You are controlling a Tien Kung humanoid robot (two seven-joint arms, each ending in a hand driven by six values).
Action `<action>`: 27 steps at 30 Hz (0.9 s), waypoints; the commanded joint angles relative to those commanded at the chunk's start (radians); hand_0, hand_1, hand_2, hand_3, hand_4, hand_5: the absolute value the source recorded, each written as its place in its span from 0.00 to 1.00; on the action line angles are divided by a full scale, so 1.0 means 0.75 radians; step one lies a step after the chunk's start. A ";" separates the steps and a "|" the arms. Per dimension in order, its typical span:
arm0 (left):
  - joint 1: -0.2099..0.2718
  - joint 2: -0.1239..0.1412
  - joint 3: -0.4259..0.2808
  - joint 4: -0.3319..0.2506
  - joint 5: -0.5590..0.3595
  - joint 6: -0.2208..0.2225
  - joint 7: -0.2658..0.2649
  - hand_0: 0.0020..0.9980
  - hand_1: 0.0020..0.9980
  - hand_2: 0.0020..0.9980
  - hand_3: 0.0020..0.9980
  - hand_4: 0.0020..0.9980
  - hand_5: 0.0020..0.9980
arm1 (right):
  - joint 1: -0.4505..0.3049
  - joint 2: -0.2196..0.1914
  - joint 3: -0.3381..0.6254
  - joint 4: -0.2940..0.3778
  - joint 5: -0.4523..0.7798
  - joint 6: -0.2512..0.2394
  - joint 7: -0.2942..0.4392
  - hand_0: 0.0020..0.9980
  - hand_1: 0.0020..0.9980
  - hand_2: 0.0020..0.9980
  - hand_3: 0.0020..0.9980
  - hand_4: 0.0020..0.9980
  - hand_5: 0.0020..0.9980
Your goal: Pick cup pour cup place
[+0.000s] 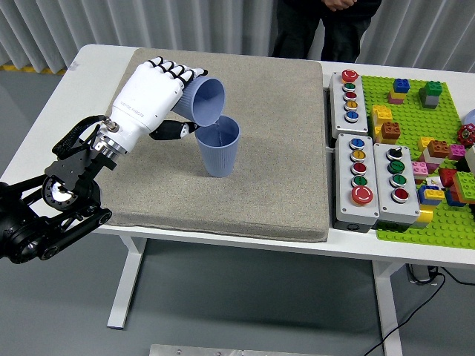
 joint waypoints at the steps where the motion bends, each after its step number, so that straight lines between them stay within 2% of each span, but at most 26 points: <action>1: -0.004 0.002 0.005 0.001 0.000 0.002 0.003 0.59 0.55 0.53 0.55 0.70 0.25 | 0.000 0.000 0.001 0.000 -0.001 0.000 0.000 0.69 0.66 0.57 0.58 0.00 0.00; 27: -0.030 0.018 0.018 0.006 0.000 0.009 0.016 0.59 0.55 0.53 0.54 0.69 0.26 | 0.011 0.000 0.006 0.000 -0.001 -0.001 0.002 0.69 0.66 0.57 0.58 0.00 0.00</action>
